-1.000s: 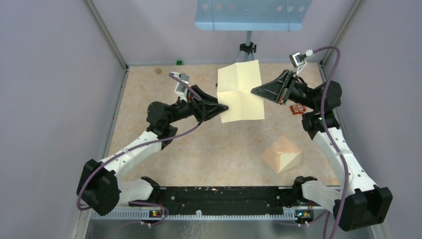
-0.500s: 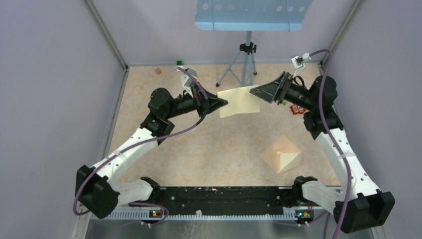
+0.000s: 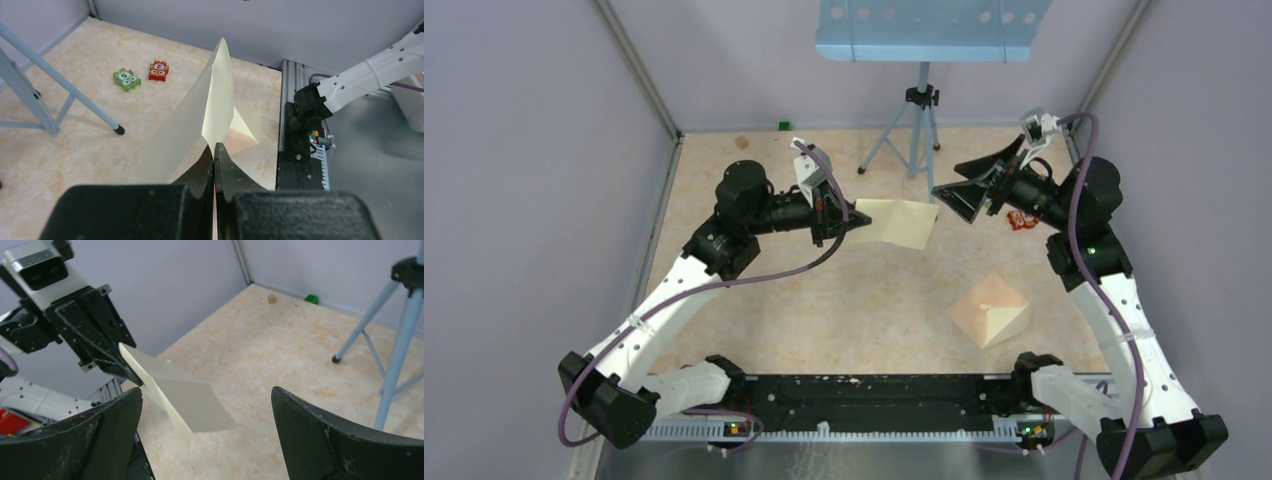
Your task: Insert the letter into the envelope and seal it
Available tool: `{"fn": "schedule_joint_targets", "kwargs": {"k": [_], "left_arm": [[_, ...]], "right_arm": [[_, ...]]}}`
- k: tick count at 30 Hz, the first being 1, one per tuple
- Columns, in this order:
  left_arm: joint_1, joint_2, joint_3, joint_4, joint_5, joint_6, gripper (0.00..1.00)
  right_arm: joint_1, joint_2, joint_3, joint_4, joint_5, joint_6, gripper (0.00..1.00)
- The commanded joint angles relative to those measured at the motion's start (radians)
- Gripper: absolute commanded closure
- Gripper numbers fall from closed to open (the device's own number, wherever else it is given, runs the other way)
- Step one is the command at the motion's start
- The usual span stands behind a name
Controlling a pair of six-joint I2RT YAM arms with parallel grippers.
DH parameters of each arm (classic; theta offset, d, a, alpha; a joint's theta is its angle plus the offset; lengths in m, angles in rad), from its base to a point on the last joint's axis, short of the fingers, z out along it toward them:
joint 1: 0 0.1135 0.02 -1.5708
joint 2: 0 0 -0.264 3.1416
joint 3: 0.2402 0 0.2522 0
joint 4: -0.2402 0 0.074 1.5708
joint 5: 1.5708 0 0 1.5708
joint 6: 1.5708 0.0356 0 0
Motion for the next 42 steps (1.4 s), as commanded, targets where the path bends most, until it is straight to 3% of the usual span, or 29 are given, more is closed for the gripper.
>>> {"fn": "schedule_joint_targets", "kwargs": {"k": [1, 8, 13, 19, 25, 29, 30, 33, 36, 39, 40, 42], "left_arm": [[0.005, -0.016, 0.049, -0.06, 0.078, 0.014, 1.0], [0.005, -0.021, 0.07, -0.038, 0.084, -0.04, 1.0], [0.005, -0.012, 0.097, -0.058, 0.066, -0.048, 1.0], [0.005, -0.012, 0.113, -0.068, 0.024, -0.048, 1.0], [0.005, -0.005, 0.117, -0.069, 0.0, -0.05, 1.0], [0.004, 0.006, 0.136, -0.078, 0.007, -0.057, 1.0], [0.005, 0.011, 0.152, -0.094, 0.008, -0.055, 0.92], [0.006, 0.005, 0.205, -0.158, -0.009, -0.033, 0.51], [0.014, -0.022, 0.249, -0.212, -0.09, -0.013, 0.22], [0.037, -0.061, 0.282, -0.243, -0.269, -0.01, 0.09], [0.052, -0.072, 0.289, -0.247, -0.401, -0.018, 0.06], [0.112, -0.076, 0.294, -0.251, -0.534, -0.063, 0.03]], "right_arm": [[0.014, 0.019, 0.052, 0.11, -0.235, -0.115, 0.01], [0.112, 0.08, 0.078, -0.011, -0.344, -0.223, 0.03], [0.15, 0.104, 0.078, -0.078, -0.319, -0.268, 0.14], [0.15, 0.098, 0.046, -0.034, -0.309, -0.229, 0.47], [0.151, 0.088, 0.0, 0.096, -0.29, -0.123, 0.69], [0.163, 0.086, 0.004, 0.084, -0.207, -0.115, 0.99], [0.164, 0.084, 0.01, 0.073, -0.167, -0.122, 1.0], [0.163, 0.071, 0.028, 0.033, -0.075, -0.142, 1.0], [0.163, 0.061, 0.053, 0.028, -0.041, -0.148, 1.0], [0.164, 0.056, 0.087, 0.015, -0.064, -0.166, 1.0], [0.163, 0.055, 0.096, 0.012, -0.089, -0.174, 1.0], [0.163, 0.052, 0.112, 0.019, -0.157, -0.181, 1.0]]}}
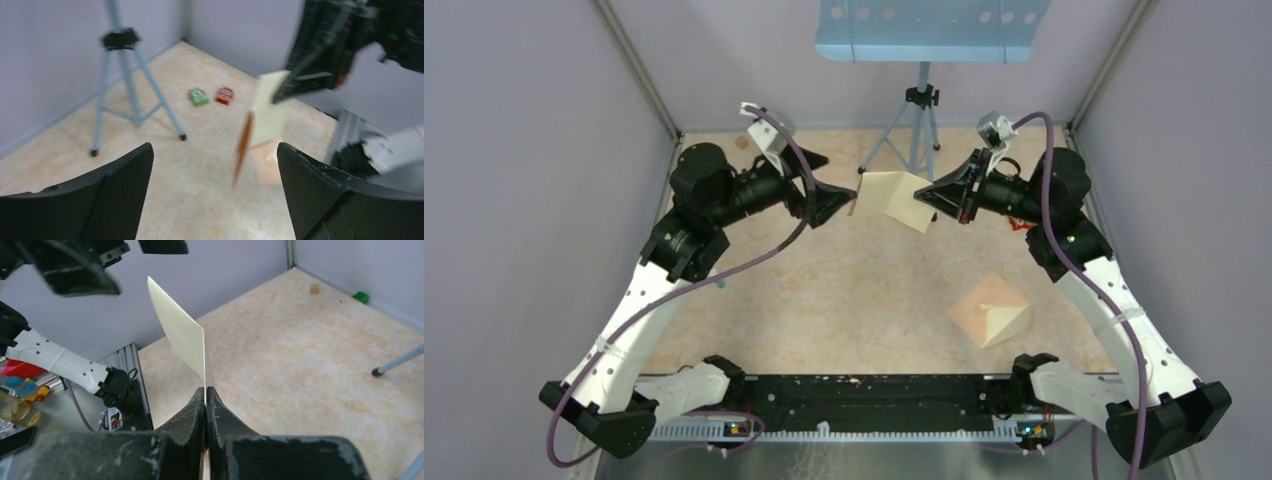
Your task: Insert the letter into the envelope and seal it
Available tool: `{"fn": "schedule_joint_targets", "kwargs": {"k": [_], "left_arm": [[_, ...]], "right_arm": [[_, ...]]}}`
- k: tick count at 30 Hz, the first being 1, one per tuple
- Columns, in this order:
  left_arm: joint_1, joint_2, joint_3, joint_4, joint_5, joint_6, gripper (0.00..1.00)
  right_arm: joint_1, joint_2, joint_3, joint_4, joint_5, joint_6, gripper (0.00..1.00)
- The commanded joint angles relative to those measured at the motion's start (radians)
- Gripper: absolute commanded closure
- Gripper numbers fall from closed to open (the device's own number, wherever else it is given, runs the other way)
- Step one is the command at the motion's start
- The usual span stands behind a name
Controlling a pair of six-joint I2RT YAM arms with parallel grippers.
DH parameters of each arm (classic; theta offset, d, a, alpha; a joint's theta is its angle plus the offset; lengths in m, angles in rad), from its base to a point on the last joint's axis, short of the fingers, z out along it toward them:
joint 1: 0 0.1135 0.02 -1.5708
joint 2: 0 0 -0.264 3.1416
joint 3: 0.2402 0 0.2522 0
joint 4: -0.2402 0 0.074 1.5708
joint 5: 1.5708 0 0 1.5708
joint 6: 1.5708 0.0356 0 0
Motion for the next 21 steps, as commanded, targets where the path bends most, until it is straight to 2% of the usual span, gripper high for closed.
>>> {"fn": "schedule_joint_targets", "kwargs": {"k": [1, 3, 5, 8, 11, 14, 18, 21], "left_arm": [[0.125, -0.041, 0.056, -0.016, -0.339, -0.08, 0.03], [0.227, -0.02, 0.05, 0.036, -0.188, -0.158, 0.05], [0.283, 0.018, 0.039, 0.103, -0.005, -0.229, 0.08], [0.291, 0.051, -0.018, 0.288, 0.266, -0.328, 0.12], [0.287, 0.034, -0.125, 0.53, 0.439, -0.443, 0.1], [0.272, 0.026, -0.166, 0.64, 0.515, -0.501, 0.08], [0.228, 0.025, -0.177, 0.633, 0.52, -0.486, 0.07], [0.195, 0.037, -0.181, 0.637, 0.507, -0.485, 0.06]], "right_arm": [[0.009, -0.04, 0.081, 0.038, -0.102, -0.036, 1.0], [0.009, -0.046, 0.081, 0.082, -0.185, -0.016, 1.0], [0.009, -0.05, 0.068, 0.163, -0.248, 0.039, 1.0], [0.009, -0.055, 0.055, 0.255, -0.265, 0.104, 1.0], [0.01, -0.039, 0.063, 0.291, -0.266, 0.138, 1.0], [0.009, -0.02, 0.06, 0.377, -0.28, 0.208, 1.0], [0.016, 0.013, 0.063, 0.472, -0.294, 0.287, 1.0], [0.038, 0.036, 0.078, 0.471, -0.288, 0.29, 1.0]]}}
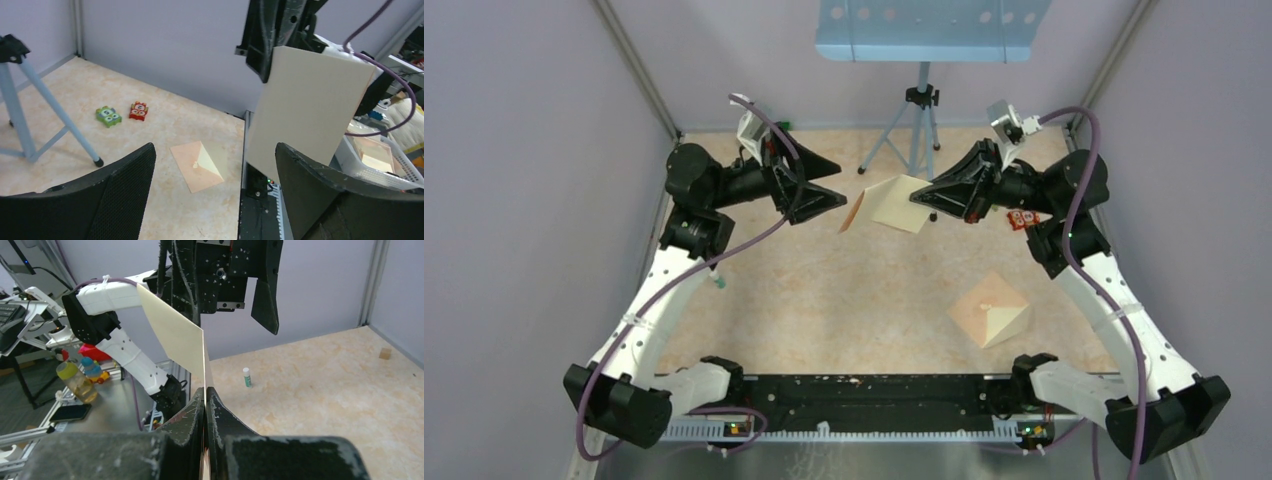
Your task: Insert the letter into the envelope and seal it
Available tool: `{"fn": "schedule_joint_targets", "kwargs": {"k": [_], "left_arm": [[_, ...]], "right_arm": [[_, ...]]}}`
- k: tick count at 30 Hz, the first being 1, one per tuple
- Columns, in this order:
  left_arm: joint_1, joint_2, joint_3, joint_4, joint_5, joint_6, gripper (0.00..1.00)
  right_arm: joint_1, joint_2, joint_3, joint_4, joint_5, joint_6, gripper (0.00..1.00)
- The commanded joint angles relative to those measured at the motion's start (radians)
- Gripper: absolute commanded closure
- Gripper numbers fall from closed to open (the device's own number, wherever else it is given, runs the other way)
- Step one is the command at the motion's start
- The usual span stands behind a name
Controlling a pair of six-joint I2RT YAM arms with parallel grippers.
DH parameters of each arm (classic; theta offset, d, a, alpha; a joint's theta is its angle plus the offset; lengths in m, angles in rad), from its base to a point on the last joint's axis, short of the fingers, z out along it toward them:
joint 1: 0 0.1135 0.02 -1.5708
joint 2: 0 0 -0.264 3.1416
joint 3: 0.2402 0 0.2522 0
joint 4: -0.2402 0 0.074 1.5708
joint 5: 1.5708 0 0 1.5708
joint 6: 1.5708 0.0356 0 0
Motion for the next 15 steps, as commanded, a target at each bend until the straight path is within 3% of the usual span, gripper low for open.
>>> {"fn": "schedule_joint_targets", "kwargs": {"k": [1, 15], "left_arm": [[-0.047, -0.005, -0.005, 0.111, 0.049, -0.027, 0.06], [-0.145, 0.046, -0.041, 0.12, 0.007, -0.009, 0.12]], "right_arm": [[0.039, 0.033, 0.05, 0.096, -0.018, 0.047, 1.0], [0.093, 0.126, 0.09, 0.161, 0.04, 0.109, 1.0]]}}
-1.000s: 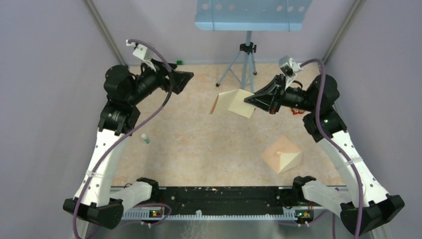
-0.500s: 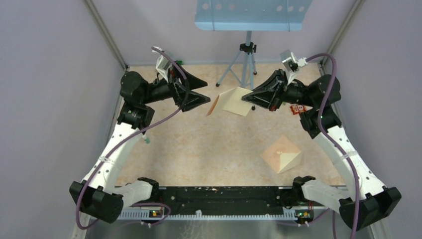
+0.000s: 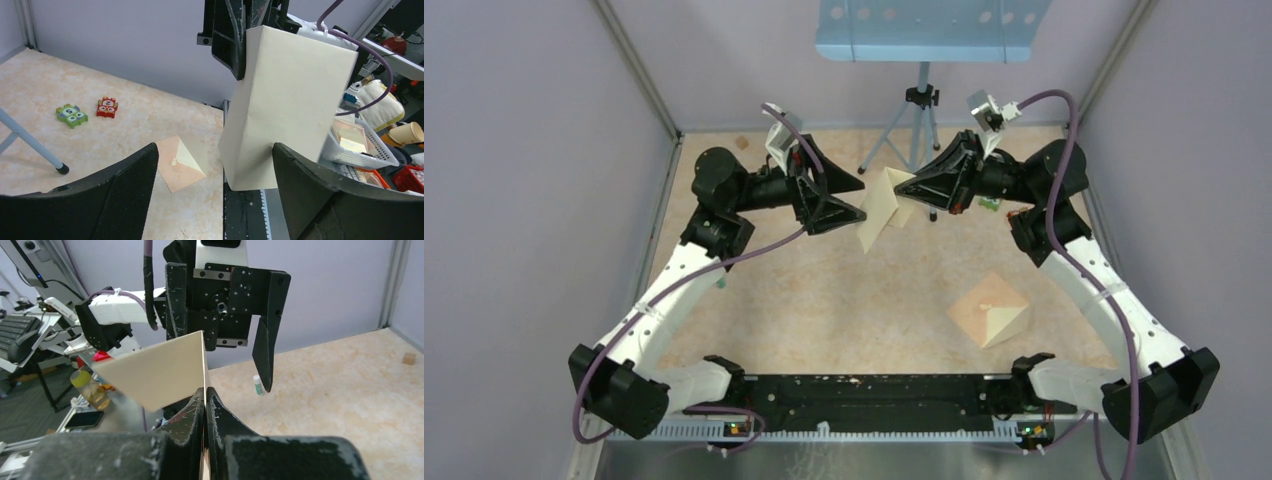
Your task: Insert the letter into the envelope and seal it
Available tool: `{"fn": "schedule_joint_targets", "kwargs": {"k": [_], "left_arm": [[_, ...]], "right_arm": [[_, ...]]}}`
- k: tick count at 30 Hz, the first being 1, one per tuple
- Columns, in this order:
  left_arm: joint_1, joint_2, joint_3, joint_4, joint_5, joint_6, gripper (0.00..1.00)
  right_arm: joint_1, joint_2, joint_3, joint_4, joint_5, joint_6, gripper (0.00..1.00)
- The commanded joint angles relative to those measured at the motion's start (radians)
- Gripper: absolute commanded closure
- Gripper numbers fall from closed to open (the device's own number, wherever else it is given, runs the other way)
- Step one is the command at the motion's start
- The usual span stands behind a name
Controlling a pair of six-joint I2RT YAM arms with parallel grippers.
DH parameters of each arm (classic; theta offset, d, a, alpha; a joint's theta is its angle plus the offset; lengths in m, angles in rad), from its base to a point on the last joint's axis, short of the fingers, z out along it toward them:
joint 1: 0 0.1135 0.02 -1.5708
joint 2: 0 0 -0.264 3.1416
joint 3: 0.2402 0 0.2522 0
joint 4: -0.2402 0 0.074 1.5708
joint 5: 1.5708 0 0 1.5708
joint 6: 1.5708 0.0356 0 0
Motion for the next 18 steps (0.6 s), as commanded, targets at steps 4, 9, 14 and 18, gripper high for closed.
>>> {"fn": "schedule_joint_targets", "kwargs": {"k": [4, 9, 14, 18], "left_arm": [[-0.019, 0.012, -0.019, 0.066, -0.017, -0.014, 0.16], [-0.02, 0.008, -0.034, 0.105, -0.001, -0.038, 0.28], [-0.02, -0.004, -0.052, 0.122, 0.027, -0.044, 0.45], [-0.02, -0.012, -0.062, 0.132, 0.028, -0.049, 0.56]], "right_arm": [[0.056, 0.053, 0.065, 0.074, 0.026, 0.03, 1.0], [0.062, 0.064, 0.077, 0.049, 0.041, 0.014, 1.0], [0.062, 0.071, 0.093, 0.031, 0.039, 0.005, 1.0], [0.065, 0.083, 0.107, 0.028, 0.03, 0.007, 1.0]]}}
